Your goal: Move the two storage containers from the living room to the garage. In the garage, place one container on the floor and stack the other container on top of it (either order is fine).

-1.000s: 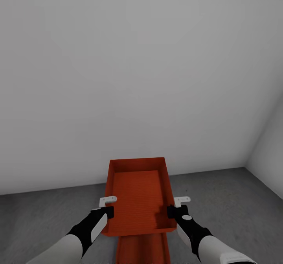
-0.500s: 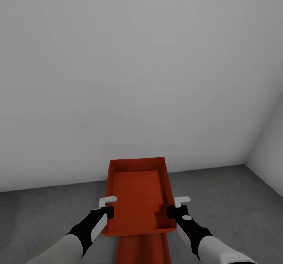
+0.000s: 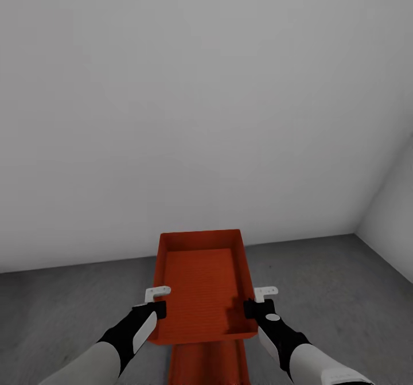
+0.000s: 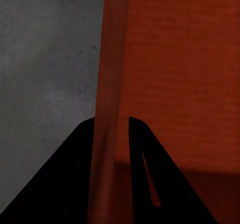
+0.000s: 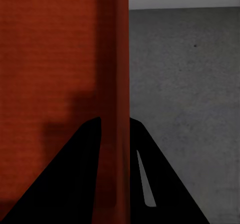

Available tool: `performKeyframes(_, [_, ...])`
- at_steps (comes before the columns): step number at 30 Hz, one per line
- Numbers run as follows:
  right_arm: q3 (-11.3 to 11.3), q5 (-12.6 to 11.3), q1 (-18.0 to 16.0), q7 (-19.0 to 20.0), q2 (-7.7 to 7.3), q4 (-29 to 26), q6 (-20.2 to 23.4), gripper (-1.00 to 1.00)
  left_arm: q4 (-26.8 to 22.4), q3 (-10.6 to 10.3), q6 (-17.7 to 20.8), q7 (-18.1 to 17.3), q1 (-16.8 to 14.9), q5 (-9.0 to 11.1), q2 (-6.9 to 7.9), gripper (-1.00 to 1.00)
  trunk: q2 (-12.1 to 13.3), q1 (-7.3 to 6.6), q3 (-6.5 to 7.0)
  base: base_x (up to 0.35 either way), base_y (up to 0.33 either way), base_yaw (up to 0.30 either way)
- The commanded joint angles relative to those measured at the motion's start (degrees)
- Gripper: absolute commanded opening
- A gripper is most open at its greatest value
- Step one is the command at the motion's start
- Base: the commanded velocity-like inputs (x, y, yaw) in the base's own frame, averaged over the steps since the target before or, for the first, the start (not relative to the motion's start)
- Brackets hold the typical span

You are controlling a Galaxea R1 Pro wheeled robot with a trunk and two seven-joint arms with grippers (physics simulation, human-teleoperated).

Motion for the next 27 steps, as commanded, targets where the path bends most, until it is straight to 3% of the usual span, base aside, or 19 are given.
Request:
performKeyframes(1, [-1.35,0.27,-0.03,-1.6,-0.67,0.14,-0.17,-1.0,-0.25,1.19,-1.27,0.79,-0.06,-1.57,0.95,-1.0,-0.06,0.0,-0.17,-0.014,0.0,0.0])
performKeyframes(13, [-1.35,0.33,-0.03,-1.6,-0.67,0.14,-0.2,-1.0,-0.25,1.19,-1.16,0.94,-0.06,-1.59,0.94,-1.0,-0.06,0.0,-1.26,-0.013,0.0,0.0])
performKeyframes(27, [-1.35,0.32,-0.04,-1.6,-0.72,0.14,-0.25,-1.0,-0.25,1.2,-1.17,1.12,-0.06,-1.58,0.87,-1.0,-0.06,0.0,-2.54,-0.151,0.0,0.0])
